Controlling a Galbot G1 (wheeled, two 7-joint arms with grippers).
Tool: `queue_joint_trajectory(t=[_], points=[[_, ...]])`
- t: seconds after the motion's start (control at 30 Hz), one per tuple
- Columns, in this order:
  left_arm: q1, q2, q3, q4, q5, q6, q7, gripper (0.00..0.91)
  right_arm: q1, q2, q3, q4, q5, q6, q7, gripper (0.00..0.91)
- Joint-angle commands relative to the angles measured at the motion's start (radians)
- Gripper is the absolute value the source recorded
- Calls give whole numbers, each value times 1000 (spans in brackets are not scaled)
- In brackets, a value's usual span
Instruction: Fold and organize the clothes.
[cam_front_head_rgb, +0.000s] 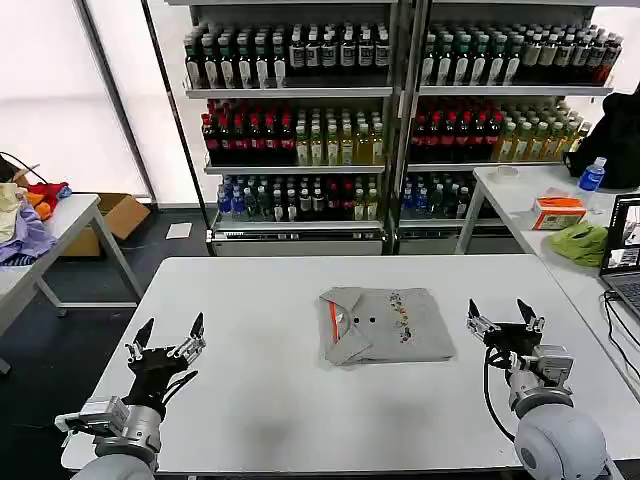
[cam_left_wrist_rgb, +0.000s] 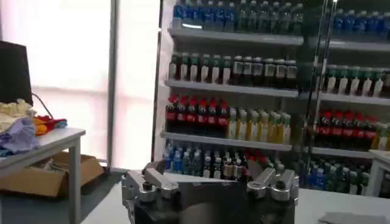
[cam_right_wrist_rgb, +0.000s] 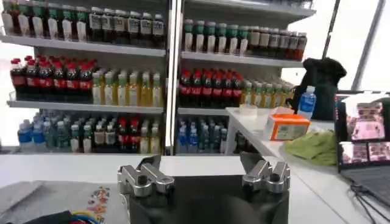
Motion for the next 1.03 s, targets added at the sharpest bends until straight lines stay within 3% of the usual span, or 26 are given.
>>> queue_joint_trajectory(t=[0.03, 1.03], points=[[1, 5, -15, 0, 15, -26, 0, 907, -41, 5, 19, 13, -75, 25, 9, 907], [-1, 17, -1, 33, 46, -10, 48, 907, -77, 33, 27, 32, -39, 16, -30, 907]])
